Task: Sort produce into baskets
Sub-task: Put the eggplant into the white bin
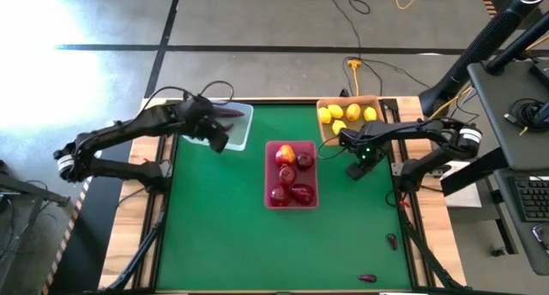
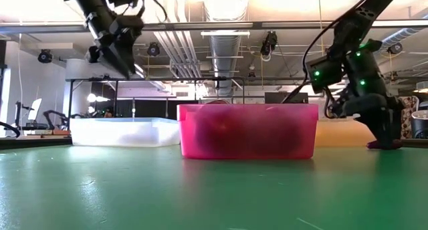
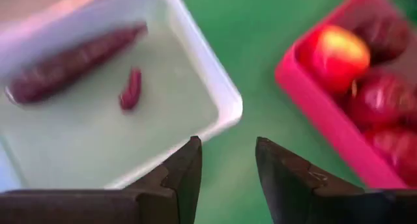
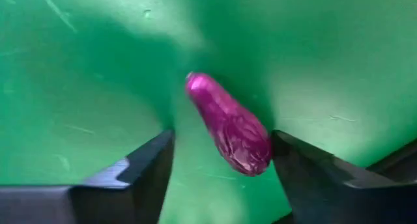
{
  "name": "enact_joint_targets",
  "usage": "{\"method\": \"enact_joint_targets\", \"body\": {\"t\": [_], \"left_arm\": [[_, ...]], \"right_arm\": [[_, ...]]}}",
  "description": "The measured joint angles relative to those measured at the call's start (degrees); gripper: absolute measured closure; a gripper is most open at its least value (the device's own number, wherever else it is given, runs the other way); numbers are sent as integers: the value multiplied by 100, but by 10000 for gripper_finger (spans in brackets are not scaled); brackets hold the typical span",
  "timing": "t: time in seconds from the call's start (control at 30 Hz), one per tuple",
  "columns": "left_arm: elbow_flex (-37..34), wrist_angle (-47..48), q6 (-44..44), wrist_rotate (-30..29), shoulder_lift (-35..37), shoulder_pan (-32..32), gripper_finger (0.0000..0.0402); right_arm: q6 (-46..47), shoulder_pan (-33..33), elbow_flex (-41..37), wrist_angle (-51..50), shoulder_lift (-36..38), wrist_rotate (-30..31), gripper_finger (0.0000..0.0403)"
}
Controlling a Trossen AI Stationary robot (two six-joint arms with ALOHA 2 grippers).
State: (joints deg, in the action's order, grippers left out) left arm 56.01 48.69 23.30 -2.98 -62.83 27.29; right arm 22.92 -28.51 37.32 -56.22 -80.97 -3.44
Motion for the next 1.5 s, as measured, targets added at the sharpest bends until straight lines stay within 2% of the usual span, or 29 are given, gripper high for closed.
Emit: {"method": "enact_joint_targets", "body": {"t": [0.17, 0.37, 0.53, 0.67, 0.83, 0.97, 1.13, 1.27, 1.37, 1.5], "left_arm": [[-102, -1100, -92, -475, 181, -116, 287], [-748, -2843, -620, -963, 704, -301, 308], [-1602, -2812, -629, -939, 1214, -305, 321], [-2237, -3013, -476, -412, 1646, -363, 323], [-2796, -3542, -258, -26, 2002, -625, 323], [-2900, -3605, -243, -4, 2097, -883, 323], [-2742, -3618, -182, 55, 2027, -1753, 323], [-2680, -3624, -117, -261, 1837, -2529, 323], [-2680, -3633, 261, -868, 1689, -3096, 323], [-2682, -3620, 585, -1597, 1550, -3844, 323]], "right_arm": [[268, 13, 29, 161, 11, -203, 231], [658, 212, 451, -30, 104, -484, 317], [1398, 974, 1208, -367, 470, -716, 379], [2090, 1435, 2063, -340, 586, -628, 380], [2050, 1896, 3146, -306, 339, -136, 380], [1776, 2580, 3655, -47, 144, -50, 380], [2439, 3698, 4056, 362, -108, 63, 380], [3189, 4619, 4175, 1029, -360, 393, 380], [3805, 5134, 4193, 1357, -658, 684, 380], [4291, 5553, 4190, 1794, -1224, 662, 378]]}}
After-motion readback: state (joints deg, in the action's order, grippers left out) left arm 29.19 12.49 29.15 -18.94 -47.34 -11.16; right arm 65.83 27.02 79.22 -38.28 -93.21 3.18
